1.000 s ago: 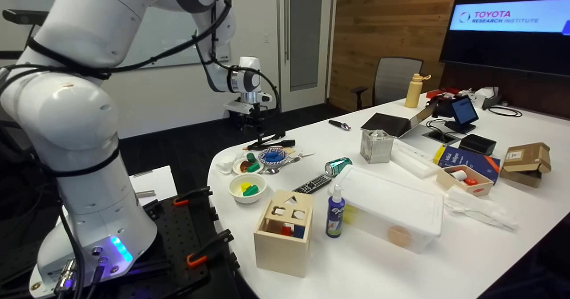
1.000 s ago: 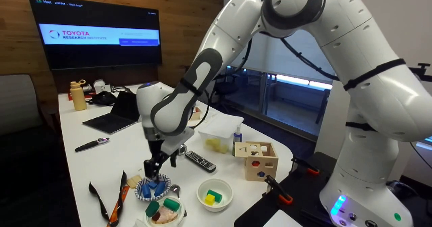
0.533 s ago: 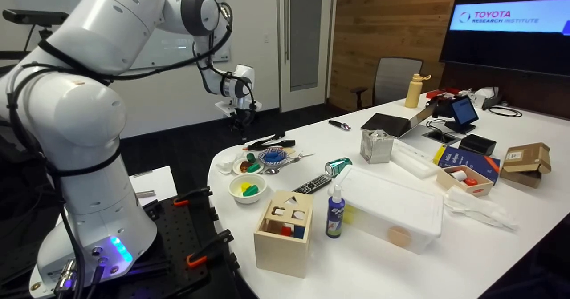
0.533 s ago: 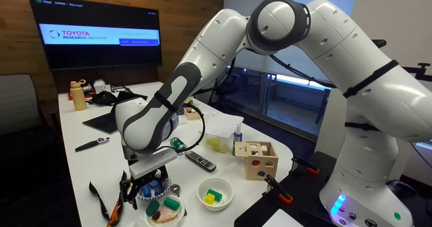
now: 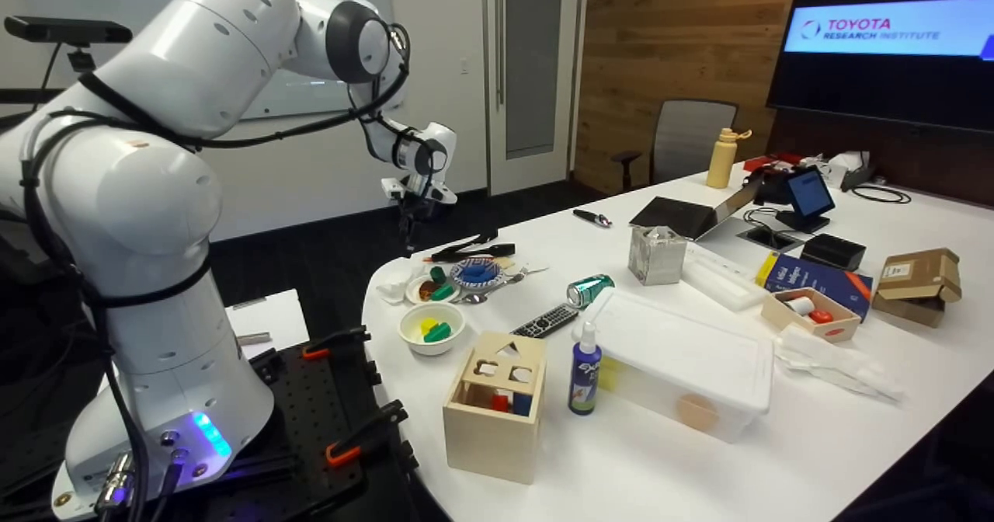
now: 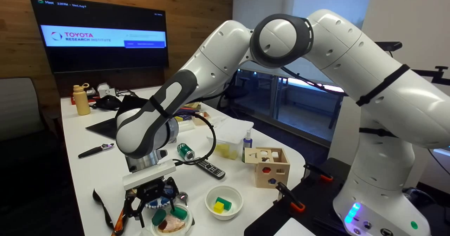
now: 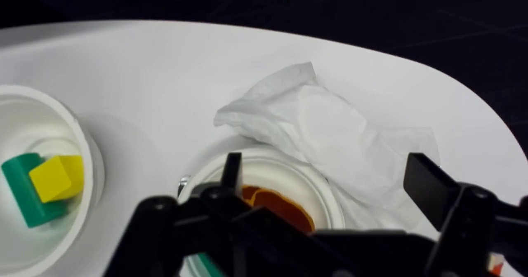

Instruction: Use the napkin to wipe the table

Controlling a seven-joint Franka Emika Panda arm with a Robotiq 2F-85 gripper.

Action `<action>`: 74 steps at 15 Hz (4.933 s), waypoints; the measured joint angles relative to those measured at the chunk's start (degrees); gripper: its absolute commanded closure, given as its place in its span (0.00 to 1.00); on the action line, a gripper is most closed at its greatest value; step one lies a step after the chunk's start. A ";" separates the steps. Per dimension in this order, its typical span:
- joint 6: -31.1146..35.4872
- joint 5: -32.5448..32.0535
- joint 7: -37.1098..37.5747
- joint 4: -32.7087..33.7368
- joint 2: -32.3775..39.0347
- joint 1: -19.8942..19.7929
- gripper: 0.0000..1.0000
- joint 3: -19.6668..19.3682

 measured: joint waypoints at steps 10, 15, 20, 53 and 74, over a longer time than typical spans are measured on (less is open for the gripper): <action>-0.81 2.05 10.94 10.79 13.87 4.25 0.42 -0.96; -6.29 0.46 19.20 15.96 16.64 7.27 0.80 -2.37; -11.85 0.16 20.97 19.75 18.73 7.55 1.00 -2.41; -6.09 -20.81 -39.92 9.18 3.72 -22.33 1.00 -6.81; -10.67 -21.31 -55.13 37.20 25.21 -17.23 1.00 -5.06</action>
